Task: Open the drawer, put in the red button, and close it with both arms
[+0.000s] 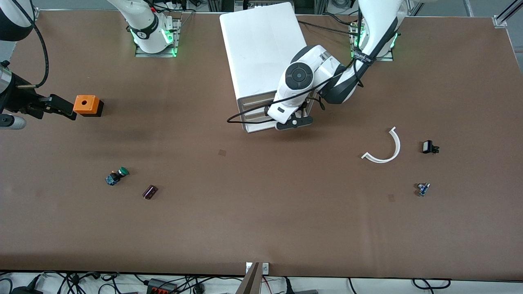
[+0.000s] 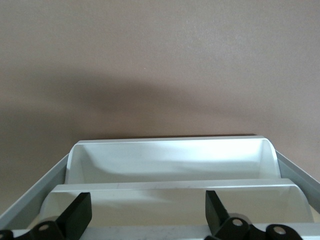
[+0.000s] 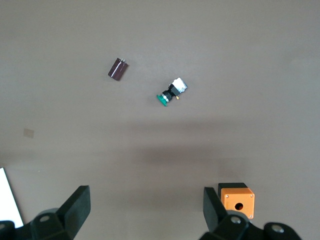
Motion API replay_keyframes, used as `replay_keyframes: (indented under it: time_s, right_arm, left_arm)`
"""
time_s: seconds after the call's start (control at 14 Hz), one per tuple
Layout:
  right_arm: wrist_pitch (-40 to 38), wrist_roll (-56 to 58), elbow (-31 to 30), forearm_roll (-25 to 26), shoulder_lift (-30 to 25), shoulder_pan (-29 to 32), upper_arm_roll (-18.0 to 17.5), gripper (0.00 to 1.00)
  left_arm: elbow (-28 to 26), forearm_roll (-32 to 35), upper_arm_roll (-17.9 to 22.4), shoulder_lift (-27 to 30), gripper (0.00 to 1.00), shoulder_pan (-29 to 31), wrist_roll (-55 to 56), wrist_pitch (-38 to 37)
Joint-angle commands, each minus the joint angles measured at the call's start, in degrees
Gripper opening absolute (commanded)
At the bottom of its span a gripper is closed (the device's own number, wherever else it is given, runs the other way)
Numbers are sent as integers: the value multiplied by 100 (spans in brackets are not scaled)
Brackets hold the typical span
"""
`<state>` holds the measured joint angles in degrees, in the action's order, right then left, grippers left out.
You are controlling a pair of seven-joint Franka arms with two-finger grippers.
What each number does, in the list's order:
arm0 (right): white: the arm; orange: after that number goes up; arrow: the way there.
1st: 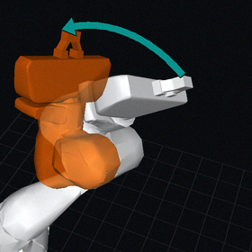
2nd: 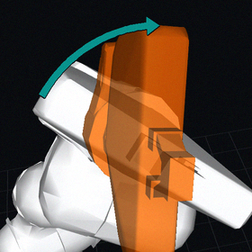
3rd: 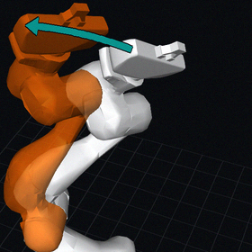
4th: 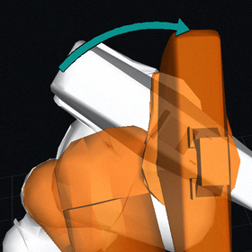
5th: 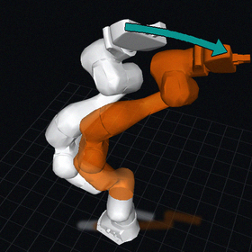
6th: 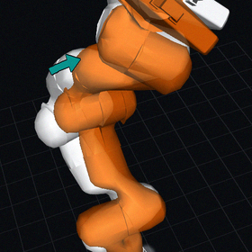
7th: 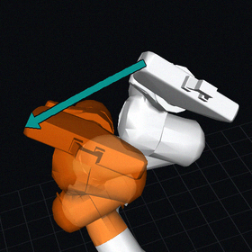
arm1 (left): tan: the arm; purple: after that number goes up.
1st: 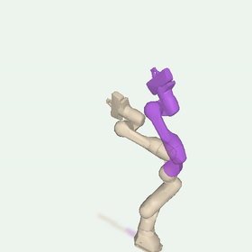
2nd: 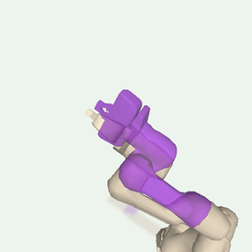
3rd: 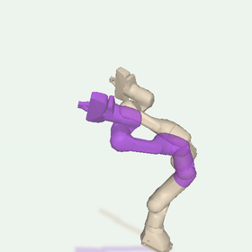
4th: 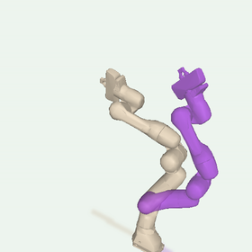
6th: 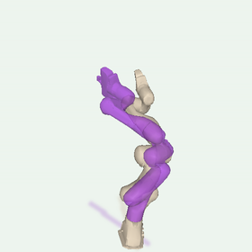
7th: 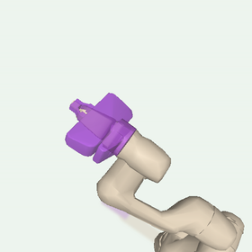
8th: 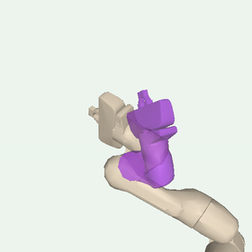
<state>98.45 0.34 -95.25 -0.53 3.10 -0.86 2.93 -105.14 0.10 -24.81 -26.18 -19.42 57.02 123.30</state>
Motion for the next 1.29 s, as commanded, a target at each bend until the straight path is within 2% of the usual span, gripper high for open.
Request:
replay_keyframes:
  time_s: [0.0, 0.14, 0.5, 0.71, 0.93, 1.14, 1.21]
  right_arm:
    - [34, 115, 50, 44, -73, 77, -38, 100]
    - [25, 107, 51, 61, -64, 77, -38, 100]
    - [-19, 107, 59, 61, -38, 50, -47, 100]
    - [-28, 98, 51, 61, -29, 50, -47, 100]
    - [-28, 107, 51, 61, -29, 50, -47, 100]
    - [-28, 98, 51, 61, -29, 33, -47, 100]
    - [-28, 89, 59, 61, -29, 33, -47, 100]
  left_arm:
    - [404, 174, -24, 140, 100, 245, 29, -629]
    - [774, 367, -15, 131, 100, 464, -348, -1113]
    - [1653, 491, -15, 140, 100, 1570, -1955, -2352]
    - [1962, 744, -24, 218, 100, 2221, -3018, -2889]
    - [2321, 1289, -24, 534, 100, 2512, -3845, -3451]
    - [2945, 1308, -7, 658, 100, 2828, -4873, -3953]
    - [2894, 1247, 63, 867, 100, 2838, -5259, -3928]
